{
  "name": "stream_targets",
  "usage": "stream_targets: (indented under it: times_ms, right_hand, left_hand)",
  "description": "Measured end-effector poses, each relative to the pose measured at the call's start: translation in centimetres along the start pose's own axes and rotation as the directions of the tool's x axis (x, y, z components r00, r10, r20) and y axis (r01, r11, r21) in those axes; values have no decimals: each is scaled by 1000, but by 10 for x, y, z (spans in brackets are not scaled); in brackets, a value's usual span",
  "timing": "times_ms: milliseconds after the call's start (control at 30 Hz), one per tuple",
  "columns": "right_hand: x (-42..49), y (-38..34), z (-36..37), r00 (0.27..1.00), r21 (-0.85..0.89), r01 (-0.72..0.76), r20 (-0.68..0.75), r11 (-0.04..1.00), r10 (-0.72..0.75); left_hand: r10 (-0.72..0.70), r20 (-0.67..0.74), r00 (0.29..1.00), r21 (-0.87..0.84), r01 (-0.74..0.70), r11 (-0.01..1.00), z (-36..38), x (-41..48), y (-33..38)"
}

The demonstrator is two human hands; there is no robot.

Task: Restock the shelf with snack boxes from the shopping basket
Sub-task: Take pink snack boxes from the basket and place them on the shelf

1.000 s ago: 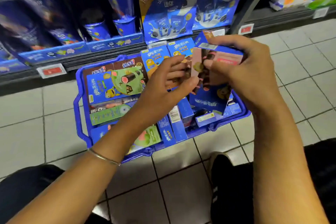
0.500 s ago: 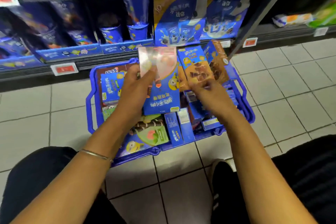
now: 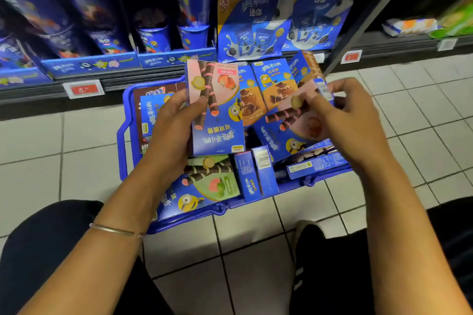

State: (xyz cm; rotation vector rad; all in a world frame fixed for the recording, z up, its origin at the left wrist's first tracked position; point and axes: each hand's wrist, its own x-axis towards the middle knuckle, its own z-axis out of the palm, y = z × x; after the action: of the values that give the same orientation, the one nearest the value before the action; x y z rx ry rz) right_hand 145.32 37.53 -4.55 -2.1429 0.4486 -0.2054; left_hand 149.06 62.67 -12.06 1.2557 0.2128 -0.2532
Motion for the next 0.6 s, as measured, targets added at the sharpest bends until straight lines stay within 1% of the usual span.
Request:
stream_targets:
  times_ms: [100,133,200,267,333,433,467,533,567,600]
  right_hand:
    - [3,-17,-23,992,183,121,-49,976,-114]
    - [6,-21,-25,990,253,143,-45,957,-136]
    - [10,-26,-22,989,349,132,18,928,-148]
    - [13,-26,-9,984,369,96,107,924,-144]
    - [13,-26,8,978,356,70,159,932,-134]
    - [11,-27,32,974,349,64,182,935,-135]
    - [11,-26,38,975,347,72,172,935,-138]
    - [8,-28,44,975,372,69,170,926,-141]
    - [6,-29,45,971,391,62,190,918,-147]
    - [4,-31,44,963,408,60,216,911,-160]
  left_hand:
    - [82,30,996,87,-85,993,-3,2,7]
    - [110,28,994,124,-113,986,-3,3,10]
    - [137,29,990,180,-140,974,-2,2,18]
    - [117,71,991,230,-130,964,0,0,26]
    - [92,125,988,281,-124,951,2,-1,33]
    - [27,200,979,288,-85,954,2,-3,41]
    - [14,268,963,275,-90,957,1,-3,42]
    - [35,441,897,310,-189,932,-1,-6,43]
    - [43,491,870,339,-236,911,-3,-6,43]
    - [56,511,858,350,-267,898,-6,-6,44]
